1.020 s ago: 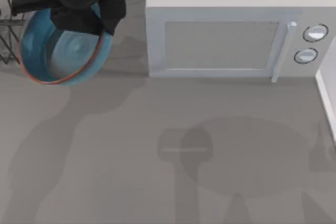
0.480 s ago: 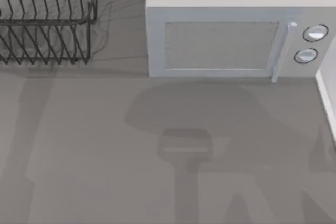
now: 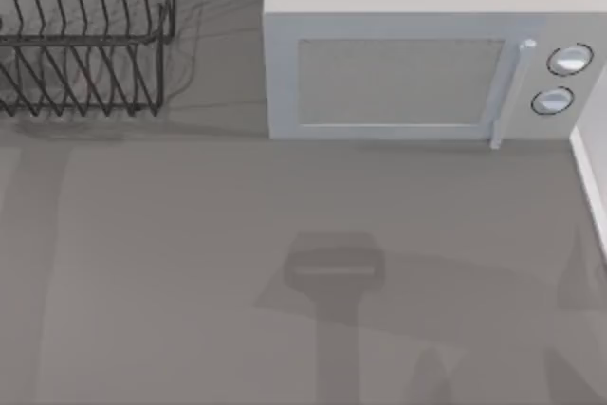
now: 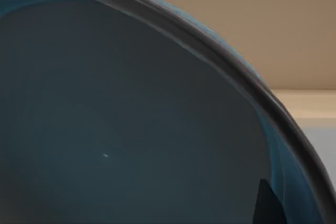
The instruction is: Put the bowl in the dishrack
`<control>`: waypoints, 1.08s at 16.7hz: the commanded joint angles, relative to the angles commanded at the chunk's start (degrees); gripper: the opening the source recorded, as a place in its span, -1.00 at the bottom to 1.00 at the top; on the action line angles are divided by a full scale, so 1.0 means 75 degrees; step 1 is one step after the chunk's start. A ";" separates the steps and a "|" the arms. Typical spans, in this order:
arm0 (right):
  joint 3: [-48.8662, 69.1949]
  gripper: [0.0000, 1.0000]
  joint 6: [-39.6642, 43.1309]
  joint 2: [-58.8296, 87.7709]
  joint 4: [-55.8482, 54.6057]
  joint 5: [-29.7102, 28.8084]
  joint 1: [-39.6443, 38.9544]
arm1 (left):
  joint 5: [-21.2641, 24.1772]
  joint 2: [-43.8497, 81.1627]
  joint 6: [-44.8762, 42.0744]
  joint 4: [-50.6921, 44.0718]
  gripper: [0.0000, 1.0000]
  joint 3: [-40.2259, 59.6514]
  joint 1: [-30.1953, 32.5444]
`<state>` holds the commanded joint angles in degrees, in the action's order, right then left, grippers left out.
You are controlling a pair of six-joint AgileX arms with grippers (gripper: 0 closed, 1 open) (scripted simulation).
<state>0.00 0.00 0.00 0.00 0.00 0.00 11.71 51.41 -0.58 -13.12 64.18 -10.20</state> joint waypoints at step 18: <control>0.0000 1.00 0.0000 0.0000 0.0000 0.0000 0.0000 | -0.0454 0.4548 -0.0074 0.5414 -1.00 -0.0778 0.0517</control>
<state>0.00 0.00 0.00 0.00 0.00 0.00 8.31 85.52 -1.13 27.48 58.34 -6.33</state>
